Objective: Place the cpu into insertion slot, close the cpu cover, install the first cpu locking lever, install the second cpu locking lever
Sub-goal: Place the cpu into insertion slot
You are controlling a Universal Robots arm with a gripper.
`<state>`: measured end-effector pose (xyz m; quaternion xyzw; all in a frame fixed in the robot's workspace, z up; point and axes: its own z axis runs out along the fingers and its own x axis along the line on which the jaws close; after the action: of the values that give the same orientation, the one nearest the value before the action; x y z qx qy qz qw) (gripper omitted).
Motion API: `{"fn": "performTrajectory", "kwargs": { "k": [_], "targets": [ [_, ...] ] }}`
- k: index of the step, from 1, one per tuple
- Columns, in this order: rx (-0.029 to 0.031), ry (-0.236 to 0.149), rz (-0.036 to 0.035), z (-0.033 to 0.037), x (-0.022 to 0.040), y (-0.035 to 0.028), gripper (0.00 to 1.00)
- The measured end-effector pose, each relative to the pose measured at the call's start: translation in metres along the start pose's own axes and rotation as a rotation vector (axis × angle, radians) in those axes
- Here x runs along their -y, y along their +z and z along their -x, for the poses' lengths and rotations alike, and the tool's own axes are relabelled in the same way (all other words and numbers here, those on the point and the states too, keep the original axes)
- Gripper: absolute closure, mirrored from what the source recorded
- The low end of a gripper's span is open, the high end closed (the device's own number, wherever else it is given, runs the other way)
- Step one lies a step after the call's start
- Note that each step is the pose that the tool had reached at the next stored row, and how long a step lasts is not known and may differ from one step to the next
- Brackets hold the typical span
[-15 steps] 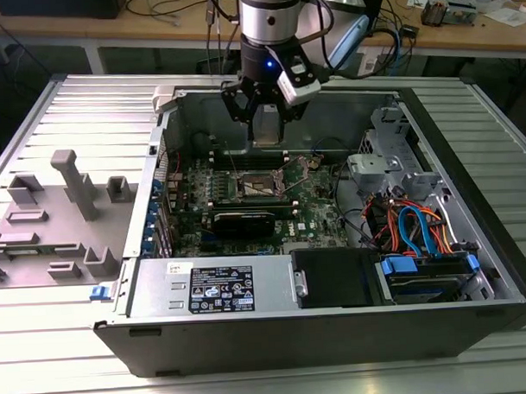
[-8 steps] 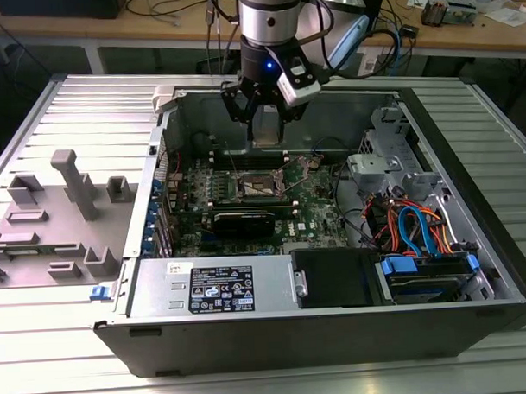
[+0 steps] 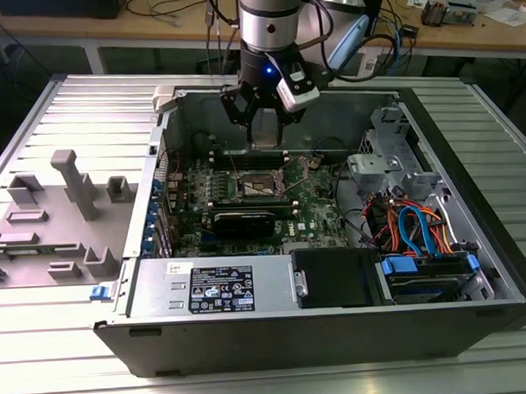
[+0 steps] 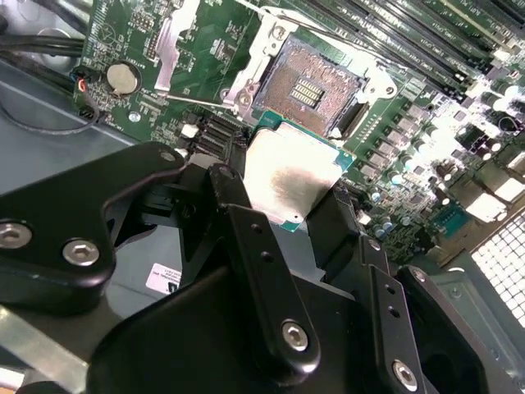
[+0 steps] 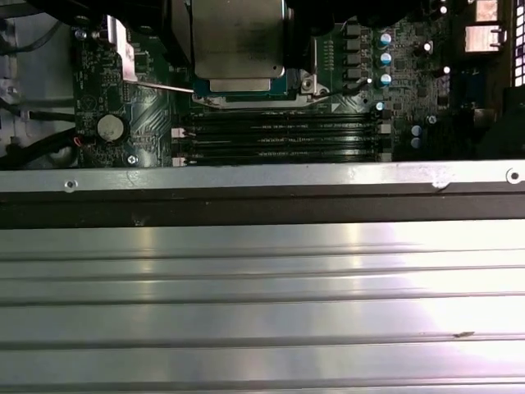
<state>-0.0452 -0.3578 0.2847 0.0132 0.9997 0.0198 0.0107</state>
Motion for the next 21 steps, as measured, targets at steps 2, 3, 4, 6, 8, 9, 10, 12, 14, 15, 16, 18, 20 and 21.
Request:
{"fn": "performTrajectory", "kwargs": {
  "k": [2,3,4,6,8,9,10,12,14,15,16,18,20,21],
  "targets": [
    [-0.0057,0.000,-0.0110,-0.0001,0.0049,0.0016,0.45],
    [-0.0085,0.000,-0.0184,-0.0001,0.0070,0.0020,0.45],
    [-0.0104,0.000,-0.0243,-0.0002,0.0081,0.0025,0.45],
    [-0.0119,0.000,-0.0319,-0.0002,0.0088,0.0044,0.45],
    [-0.0120,0.004,-0.0364,-0.0002,0.0091,0.0070,0.45],
    [-0.0117,0.014,-0.0366,-0.0002,0.0091,0.0074,0.45],
    [-0.0114,0.024,-0.0367,-0.0002,0.0091,0.0078,0.45],
    [-0.0104,0.073,-0.0375,-0.0003,0.0091,0.0091,0.45],
    [-0.0098,0.102,-0.0379,-0.0003,0.0092,0.0099,0.45],
    [-0.0093,0.124,-0.0382,-0.0003,0.0092,0.0105,0.45],
    [-0.0087,0.149,-0.0385,-0.0003,0.0092,0.0111,0.45],
    [-0.0080,0.181,-0.0390,-0.0003,0.0093,0.0119,0.45],
    [-0.0072,0.218,-0.0395,-0.0004,0.0093,0.0127,0.45],
    [-0.0065,0.251,-0.0401,-0.0004,0.0093,0.0133,0.45]
  ]
}}
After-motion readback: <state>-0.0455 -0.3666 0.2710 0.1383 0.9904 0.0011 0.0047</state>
